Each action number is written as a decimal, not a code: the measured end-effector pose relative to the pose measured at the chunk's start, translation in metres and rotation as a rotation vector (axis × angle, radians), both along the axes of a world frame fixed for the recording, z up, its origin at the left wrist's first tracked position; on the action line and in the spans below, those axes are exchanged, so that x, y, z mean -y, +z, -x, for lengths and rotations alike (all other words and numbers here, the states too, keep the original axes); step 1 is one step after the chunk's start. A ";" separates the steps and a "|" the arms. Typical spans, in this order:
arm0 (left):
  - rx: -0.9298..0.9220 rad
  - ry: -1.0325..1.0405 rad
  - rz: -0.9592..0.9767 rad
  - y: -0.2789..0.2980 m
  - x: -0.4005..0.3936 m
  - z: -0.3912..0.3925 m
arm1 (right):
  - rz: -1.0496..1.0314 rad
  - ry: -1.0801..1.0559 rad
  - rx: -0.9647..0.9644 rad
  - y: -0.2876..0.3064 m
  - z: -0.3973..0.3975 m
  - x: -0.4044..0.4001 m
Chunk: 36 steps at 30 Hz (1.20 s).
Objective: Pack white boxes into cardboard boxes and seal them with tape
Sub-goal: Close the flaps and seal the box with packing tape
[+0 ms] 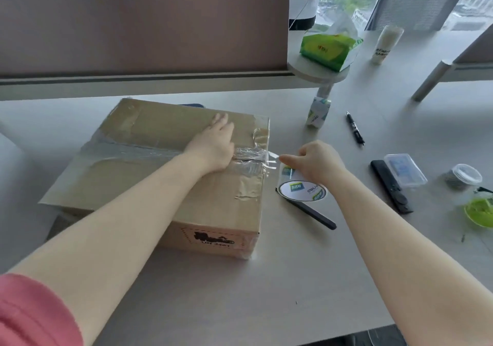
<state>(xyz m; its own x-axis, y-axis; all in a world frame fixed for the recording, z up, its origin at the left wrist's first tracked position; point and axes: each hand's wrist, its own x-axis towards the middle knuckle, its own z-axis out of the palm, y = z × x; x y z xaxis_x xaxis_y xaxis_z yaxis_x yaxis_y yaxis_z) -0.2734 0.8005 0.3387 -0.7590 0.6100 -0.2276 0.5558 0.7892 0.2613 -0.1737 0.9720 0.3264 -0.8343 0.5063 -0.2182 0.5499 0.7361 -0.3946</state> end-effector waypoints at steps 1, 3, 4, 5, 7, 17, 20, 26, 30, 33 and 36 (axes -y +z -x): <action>0.032 0.008 -0.066 0.001 -0.006 -0.004 | -0.002 -0.013 0.009 -0.002 0.000 0.002; 0.056 0.006 -0.067 -0.005 -0.014 -0.009 | -0.002 -0.036 0.032 -0.006 0.001 0.005; 0.023 -0.009 -0.007 -0.011 -0.016 -0.010 | -0.002 -0.046 0.045 -0.006 0.001 0.006; -0.018 -0.025 0.048 -0.017 -0.017 -0.011 | 0.001 -0.056 0.059 -0.007 0.002 0.007; -0.062 -0.037 0.080 -0.022 -0.016 -0.011 | 0.010 -0.072 0.082 -0.009 0.003 0.009; -0.063 -0.036 0.208 -0.010 -0.025 -0.017 | 0.028 -0.063 0.072 -0.018 0.003 0.013; 0.050 0.088 0.096 -0.010 -0.034 -0.026 | 0.118 -0.061 0.061 -0.022 -0.001 0.008; -0.057 0.144 0.077 -0.020 -0.039 -0.038 | 0.544 -0.034 -0.065 -0.022 -0.009 -0.011; -0.047 0.133 0.068 -0.019 -0.037 -0.035 | 0.650 -0.003 -0.076 -0.020 -0.015 -0.021; -0.048 0.172 -0.172 -0.015 -0.036 -0.039 | 0.629 0.022 -0.111 -0.021 -0.020 -0.022; -0.040 0.373 -0.634 -0.007 -0.041 -0.063 | 0.599 0.031 -0.205 -0.021 -0.022 -0.024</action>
